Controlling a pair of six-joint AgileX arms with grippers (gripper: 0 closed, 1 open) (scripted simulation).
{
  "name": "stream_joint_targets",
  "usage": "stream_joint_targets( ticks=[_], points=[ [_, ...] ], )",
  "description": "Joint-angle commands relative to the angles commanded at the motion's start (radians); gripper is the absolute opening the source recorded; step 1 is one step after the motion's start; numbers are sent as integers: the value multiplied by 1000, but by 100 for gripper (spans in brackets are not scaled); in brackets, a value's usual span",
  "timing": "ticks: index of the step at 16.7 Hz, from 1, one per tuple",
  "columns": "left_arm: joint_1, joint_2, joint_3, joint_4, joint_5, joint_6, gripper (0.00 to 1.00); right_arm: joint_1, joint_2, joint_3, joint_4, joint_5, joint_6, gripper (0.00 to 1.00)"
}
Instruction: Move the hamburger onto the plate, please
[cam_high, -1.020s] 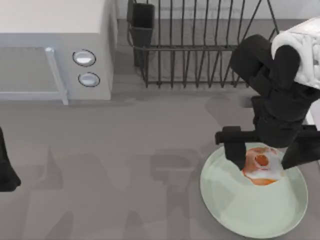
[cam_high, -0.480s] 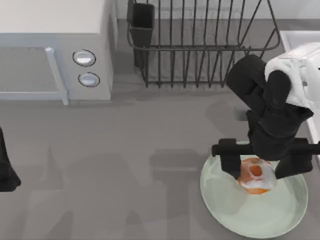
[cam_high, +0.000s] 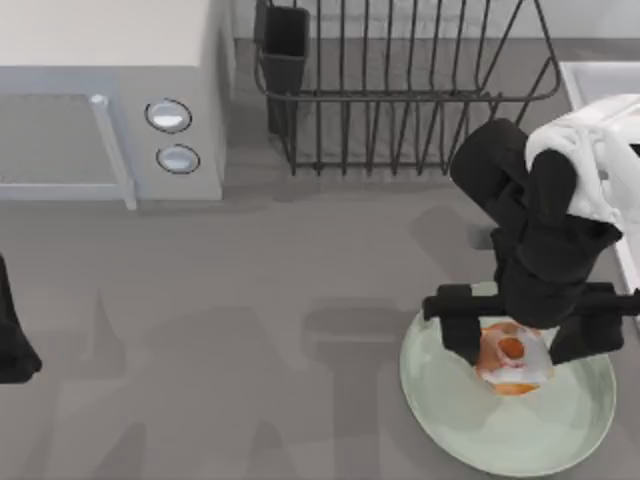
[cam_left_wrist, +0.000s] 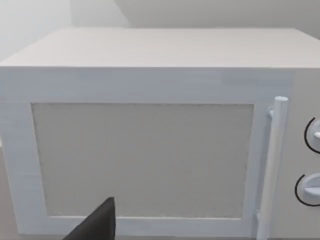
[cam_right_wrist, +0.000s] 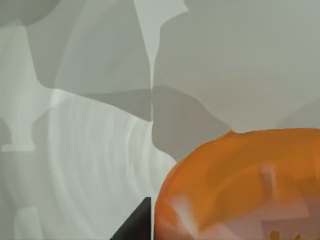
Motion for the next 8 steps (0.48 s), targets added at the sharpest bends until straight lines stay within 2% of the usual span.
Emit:
stream_joint_targets(
  ticks=[8],
  points=[
    [0, 0, 0, 0, 0, 0, 100, 0, 0, 0, 0, 0, 0, 83]
  ],
)
